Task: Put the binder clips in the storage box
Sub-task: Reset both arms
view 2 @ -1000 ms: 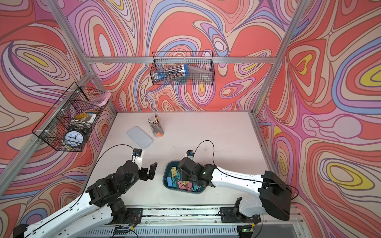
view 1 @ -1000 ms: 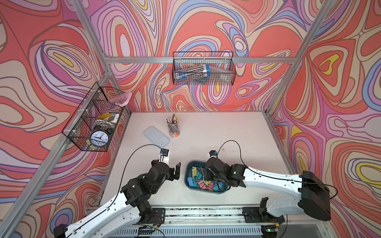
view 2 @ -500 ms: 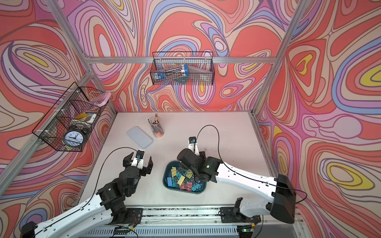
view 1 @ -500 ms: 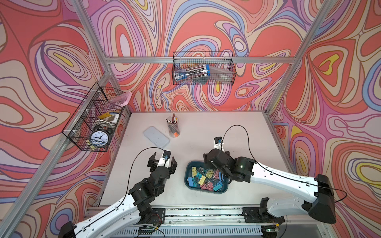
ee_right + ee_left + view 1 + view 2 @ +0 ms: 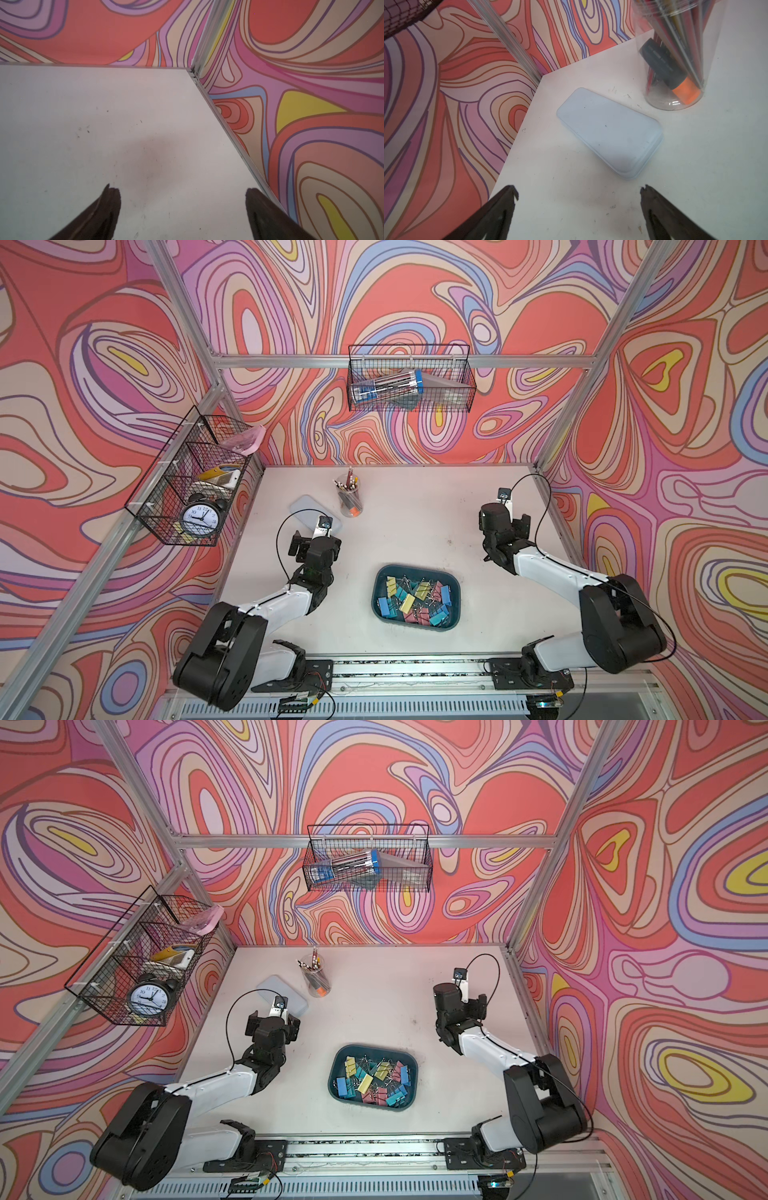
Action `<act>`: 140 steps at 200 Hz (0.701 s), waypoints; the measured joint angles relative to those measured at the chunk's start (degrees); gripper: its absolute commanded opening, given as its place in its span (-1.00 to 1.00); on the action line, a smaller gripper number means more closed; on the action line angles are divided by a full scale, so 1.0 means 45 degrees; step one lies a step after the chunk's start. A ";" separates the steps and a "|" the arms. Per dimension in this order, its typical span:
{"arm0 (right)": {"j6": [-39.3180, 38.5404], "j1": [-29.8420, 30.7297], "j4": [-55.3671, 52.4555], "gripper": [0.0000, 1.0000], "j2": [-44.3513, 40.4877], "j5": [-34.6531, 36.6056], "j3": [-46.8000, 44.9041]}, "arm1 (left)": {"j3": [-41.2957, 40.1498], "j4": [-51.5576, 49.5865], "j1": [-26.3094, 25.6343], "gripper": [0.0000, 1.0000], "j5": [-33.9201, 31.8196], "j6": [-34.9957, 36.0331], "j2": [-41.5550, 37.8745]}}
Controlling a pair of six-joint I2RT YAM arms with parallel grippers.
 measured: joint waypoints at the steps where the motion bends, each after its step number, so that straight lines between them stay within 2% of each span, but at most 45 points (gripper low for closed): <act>1: 0.0005 -0.0078 0.0170 0.91 0.0078 -0.0073 -0.0063 | 0.0015 0.0053 0.0073 0.97 0.0092 -0.0015 0.0083; 29: -0.0622 -0.0918 0.3730 0.93 0.2074 -0.1447 -0.1171 | 0.0418 0.0835 0.0913 0.98 0.1477 -0.0175 0.1491; 43: -0.0714 -0.1132 0.4517 0.92 0.2803 -0.2191 -0.1370 | 0.0461 0.1137 0.1239 0.98 0.2089 -0.0335 0.1894; 85: -0.0495 -0.2827 0.7839 0.96 0.2545 -0.5634 -0.3016 | -0.0165 0.2535 0.2560 0.98 0.4051 -0.1171 0.1885; 104: -0.0364 -0.3181 0.8417 0.97 0.2560 -0.6363 -0.3288 | -0.0758 0.3847 0.2735 0.98 0.4784 -0.1253 0.2370; 140: -0.0316 -0.3133 0.9277 0.97 0.2569 -0.7184 -0.3308 | -0.0695 0.3803 0.2871 0.97 0.5503 -0.1491 0.2560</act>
